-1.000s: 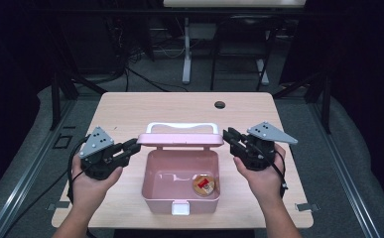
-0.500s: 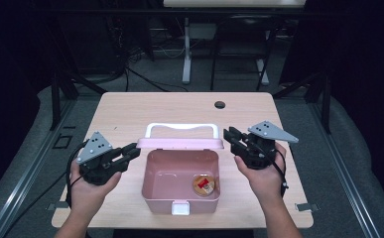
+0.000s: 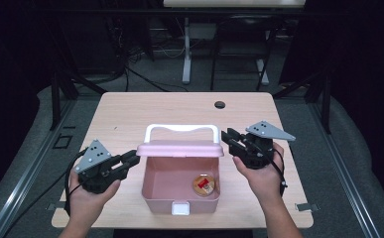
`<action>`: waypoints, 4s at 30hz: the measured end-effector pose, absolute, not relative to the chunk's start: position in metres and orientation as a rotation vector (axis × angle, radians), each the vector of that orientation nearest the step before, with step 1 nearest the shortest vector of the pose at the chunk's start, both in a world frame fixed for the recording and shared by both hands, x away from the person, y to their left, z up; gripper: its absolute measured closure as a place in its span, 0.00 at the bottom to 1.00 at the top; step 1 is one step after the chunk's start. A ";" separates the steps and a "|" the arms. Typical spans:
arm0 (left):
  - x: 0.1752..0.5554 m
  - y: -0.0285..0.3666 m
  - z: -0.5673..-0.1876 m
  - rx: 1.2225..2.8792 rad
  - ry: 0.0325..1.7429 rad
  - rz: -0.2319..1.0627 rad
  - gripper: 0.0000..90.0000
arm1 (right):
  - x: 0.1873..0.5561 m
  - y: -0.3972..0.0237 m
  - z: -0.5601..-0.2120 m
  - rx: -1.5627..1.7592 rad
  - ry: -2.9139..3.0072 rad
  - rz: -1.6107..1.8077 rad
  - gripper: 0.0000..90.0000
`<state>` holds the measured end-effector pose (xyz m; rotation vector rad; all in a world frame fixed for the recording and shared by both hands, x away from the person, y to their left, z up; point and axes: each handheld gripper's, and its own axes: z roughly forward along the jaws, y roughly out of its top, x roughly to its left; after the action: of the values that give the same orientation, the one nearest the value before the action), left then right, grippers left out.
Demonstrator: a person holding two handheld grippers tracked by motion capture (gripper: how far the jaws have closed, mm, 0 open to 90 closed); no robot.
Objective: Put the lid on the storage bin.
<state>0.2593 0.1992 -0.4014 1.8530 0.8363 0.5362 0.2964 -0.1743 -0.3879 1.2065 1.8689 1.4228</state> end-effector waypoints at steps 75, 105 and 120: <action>0.228 0.203 -0.434 1.918 0.851 0.490 0.87 | 0.316 -0.179 -0.401 1.191 1.829 1.401 0.51; 0.218 0.204 -0.453 1.931 0.869 0.452 0.88 | 0.315 -0.182 -0.401 1.198 1.821 1.402 0.51; 0.216 0.205 -0.462 1.936 0.879 0.433 0.88 | 0.315 -0.181 -0.401 1.199 1.822 1.399 0.51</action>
<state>0.2161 0.2045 -0.4620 1.9364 0.8792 0.4330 0.3150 -0.1813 -0.4012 1.1986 1.8222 1.3985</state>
